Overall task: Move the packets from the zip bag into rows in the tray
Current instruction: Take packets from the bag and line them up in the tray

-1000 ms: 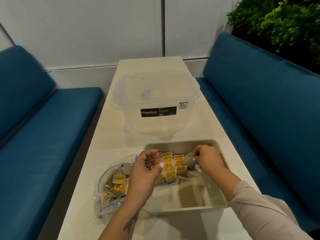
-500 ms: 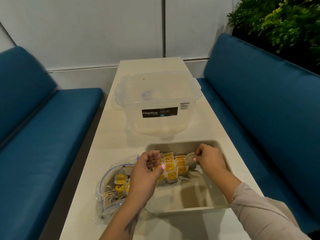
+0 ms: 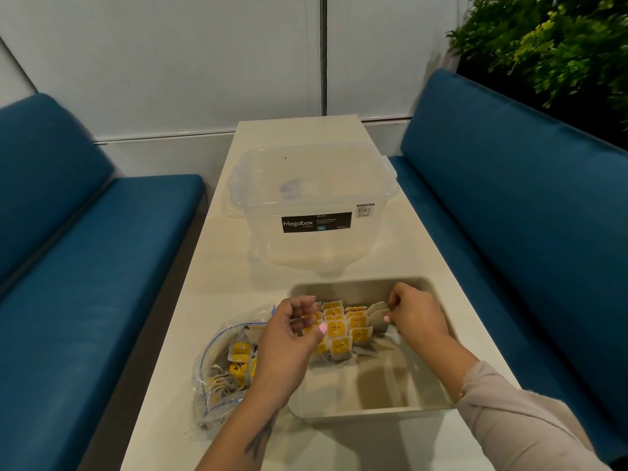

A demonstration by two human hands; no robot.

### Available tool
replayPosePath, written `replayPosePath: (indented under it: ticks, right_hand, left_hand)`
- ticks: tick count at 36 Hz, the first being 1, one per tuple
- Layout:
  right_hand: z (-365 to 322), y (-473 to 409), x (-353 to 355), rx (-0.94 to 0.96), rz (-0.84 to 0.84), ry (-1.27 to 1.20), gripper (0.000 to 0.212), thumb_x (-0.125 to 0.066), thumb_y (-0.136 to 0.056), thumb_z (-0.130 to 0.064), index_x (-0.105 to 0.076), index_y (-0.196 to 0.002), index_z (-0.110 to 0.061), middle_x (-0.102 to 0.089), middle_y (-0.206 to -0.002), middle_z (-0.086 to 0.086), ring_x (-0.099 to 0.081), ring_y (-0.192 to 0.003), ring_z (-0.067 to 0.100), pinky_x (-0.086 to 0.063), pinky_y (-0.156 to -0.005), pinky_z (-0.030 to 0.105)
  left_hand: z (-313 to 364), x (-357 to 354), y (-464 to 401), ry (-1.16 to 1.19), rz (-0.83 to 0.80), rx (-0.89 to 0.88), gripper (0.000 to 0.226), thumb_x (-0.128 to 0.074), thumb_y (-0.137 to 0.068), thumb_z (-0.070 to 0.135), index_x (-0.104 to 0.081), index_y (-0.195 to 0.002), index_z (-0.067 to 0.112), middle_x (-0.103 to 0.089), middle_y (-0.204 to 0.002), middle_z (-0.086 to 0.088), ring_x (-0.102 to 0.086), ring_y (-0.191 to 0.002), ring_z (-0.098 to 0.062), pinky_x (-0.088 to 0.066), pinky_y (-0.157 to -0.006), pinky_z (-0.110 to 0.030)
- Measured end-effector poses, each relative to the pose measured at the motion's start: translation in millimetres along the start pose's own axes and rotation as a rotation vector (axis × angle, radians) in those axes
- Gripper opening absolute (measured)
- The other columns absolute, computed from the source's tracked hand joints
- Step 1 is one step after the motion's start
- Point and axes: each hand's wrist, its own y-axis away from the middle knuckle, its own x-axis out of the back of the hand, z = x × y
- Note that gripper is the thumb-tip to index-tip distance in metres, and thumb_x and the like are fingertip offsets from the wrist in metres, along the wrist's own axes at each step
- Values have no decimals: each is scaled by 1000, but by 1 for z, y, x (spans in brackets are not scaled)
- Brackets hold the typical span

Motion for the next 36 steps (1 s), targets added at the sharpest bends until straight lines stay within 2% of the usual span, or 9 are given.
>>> replayPosePath:
  ticks: [8,14,17,19,21,25,28,31,36]
  right_hand:
    - [-1,4,6,27,1,35,24,-75,-77,-13,-53,-81,-18,-59,-77,-2,-56,-73,20,-42,-60,26]
    - [-11,11,20,79,53,11,23,-75,-77,-16,-56,-90,-16,-58,-81,-2,-52,-73,18,-39,-58,26]
    - [-25,14,25,96,74,-40,25,-78,-75,-21,-58,-90,-17,-60,-77,-1,-57,-71,18,-52,-63,34]
    - [-36,17,27,97,66,-70,25,-79,-74,-24,-59,-89,-20,-61,-76,-2,-59,-72,18,-52,-64,32]
    - [-49,20,28,109,58,-83,26,-79,-74,-26,-59,-89,-23,-62,-77,-4,-59,-75,17,-49,-63,29]
    - [-74,29,25,171,41,-150,23,-79,-75,-24,-59,-86,-25,-59,-71,-9,-58,-71,12,-45,-59,26]
    - [-92,38,20,221,17,-171,21,-78,-76,-25,-61,-87,-26,-58,-71,-11,-57,-70,8,-48,-63,26]
    - [-107,44,12,264,-17,-185,20,-78,-75,-25,-62,-87,-25,-59,-69,-10,-57,-71,9,-46,-65,26]
    - [-133,59,-4,357,-103,-124,16,-75,-76,-28,-65,-88,-28,-59,-71,-12,-59,-77,11,-48,-70,26]
  left_hand:
    - [2,0,1,-8,1,-7,37,-71,-80,4,-59,-103,30,-65,-104,9,-62,-98,-9,-54,-89,-37]
    - [6,14,-3,-18,59,-87,37,-69,-80,-1,-60,-100,29,-66,-103,8,-63,-97,-13,-52,-86,-31]
    - [10,27,-5,-116,124,-144,33,-68,-82,3,-62,-95,32,-67,-99,13,-64,-90,-1,-52,-77,-27]
    - [12,38,-6,-191,187,-192,30,-67,-83,4,-64,-93,32,-66,-95,14,-61,-85,5,-50,-69,-19]
    - [13,51,-6,-247,251,-232,29,-67,-83,4,-65,-92,31,-65,-94,15,-60,-85,3,-47,-66,-12]
    - [8,76,-4,-339,345,-263,30,-67,-82,5,-65,-95,31,-61,-99,21,-56,-93,0,-45,-77,-20]
    - [3,92,0,-400,377,-244,34,-68,-81,4,-63,-99,32,-58,-100,21,-54,-98,-6,-42,-84,-25]
    - [-4,103,3,-454,372,-194,34,-71,-81,9,-60,-102,34,-58,-105,15,-53,-102,-9,-43,-83,-26]
    - [-19,117,11,-596,349,-111,35,-73,-79,23,-59,-111,30,-56,-109,15,-53,-99,-7,-41,-76,-24]
